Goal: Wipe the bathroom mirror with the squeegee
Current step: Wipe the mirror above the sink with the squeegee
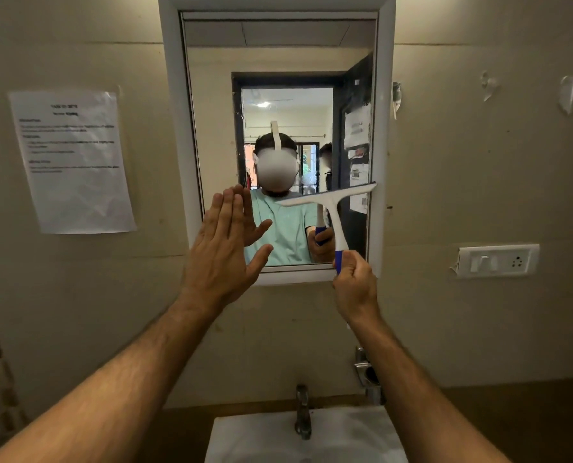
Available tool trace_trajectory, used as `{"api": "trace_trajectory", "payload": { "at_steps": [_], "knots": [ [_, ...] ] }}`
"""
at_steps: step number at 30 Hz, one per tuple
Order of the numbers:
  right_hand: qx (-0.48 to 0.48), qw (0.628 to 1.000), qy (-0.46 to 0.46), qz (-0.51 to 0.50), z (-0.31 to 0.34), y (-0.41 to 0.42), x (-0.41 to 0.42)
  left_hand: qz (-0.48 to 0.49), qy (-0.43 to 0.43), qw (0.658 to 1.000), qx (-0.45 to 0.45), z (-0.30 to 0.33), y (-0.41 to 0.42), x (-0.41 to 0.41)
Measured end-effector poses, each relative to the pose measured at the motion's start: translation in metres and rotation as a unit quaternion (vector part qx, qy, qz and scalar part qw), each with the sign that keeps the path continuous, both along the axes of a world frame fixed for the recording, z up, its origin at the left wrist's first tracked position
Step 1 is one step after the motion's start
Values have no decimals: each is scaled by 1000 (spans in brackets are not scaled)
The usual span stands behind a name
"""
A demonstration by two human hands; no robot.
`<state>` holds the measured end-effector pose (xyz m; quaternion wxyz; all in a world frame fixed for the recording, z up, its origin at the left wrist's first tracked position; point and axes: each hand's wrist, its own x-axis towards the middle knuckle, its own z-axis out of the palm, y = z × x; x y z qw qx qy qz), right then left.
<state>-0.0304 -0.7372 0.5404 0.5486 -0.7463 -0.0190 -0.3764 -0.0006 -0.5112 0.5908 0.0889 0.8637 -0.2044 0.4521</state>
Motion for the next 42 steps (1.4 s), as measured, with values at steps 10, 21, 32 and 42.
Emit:
{"api": "trace_trajectory", "payload": {
  "at_steps": [10,21,32,42],
  "knots": [
    [-12,998,-35,-48,10,7,-4,-6,-17,1000,2,-2,-4,-2],
    [-20,999,30,-25,-47,-4,-10,-4,12,1000,-10,-16,1,-5],
    [-13,998,6,-58,-33,4,-8,-1,25,1000,-12,-18,0,-9],
    [7,992,-96,-77,48,6,-10,33,-22,999,13,19,9,-2]
  ]
}}
